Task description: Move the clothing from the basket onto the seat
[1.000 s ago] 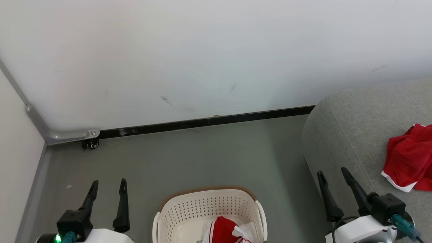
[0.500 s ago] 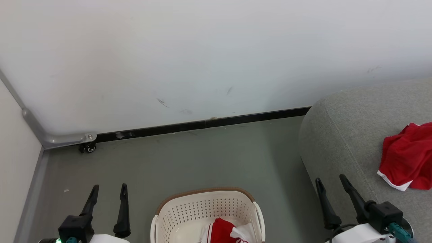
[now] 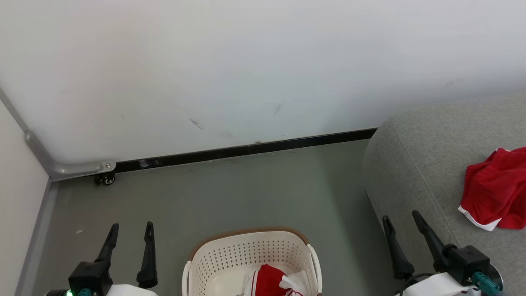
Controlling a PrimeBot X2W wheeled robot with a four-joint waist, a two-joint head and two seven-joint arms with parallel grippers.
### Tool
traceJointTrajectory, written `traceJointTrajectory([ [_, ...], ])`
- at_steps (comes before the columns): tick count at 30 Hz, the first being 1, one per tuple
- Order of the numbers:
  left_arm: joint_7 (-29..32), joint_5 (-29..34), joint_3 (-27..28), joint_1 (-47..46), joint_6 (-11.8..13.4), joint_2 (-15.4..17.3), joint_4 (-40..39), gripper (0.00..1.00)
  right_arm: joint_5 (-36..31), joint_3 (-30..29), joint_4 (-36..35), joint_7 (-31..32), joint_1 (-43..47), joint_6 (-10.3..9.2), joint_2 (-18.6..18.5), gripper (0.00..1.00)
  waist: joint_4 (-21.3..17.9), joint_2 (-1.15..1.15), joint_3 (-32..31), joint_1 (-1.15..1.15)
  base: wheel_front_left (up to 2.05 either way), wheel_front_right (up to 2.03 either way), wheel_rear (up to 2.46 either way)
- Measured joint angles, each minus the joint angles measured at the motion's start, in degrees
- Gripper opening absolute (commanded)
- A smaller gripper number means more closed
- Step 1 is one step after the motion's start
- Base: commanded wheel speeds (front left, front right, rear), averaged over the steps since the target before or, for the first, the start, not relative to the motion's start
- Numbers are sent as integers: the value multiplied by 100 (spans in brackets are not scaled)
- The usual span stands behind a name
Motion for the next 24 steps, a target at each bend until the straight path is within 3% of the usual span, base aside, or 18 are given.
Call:
traceJointTrajectory([
  [11, 0, 143, 14, 9, -81, -7, -14, 100, -73, -14, -188, 16, 74, 0, 24, 100, -38, 0, 78, 0, 0, 0, 0],
  [24, -1, 346, -537, -327, -635, 85, 242, 100, -132, -164, -510, 24, 96, 0, 37, 100, -131, 0, 299, 0, 0, 0, 0],
])
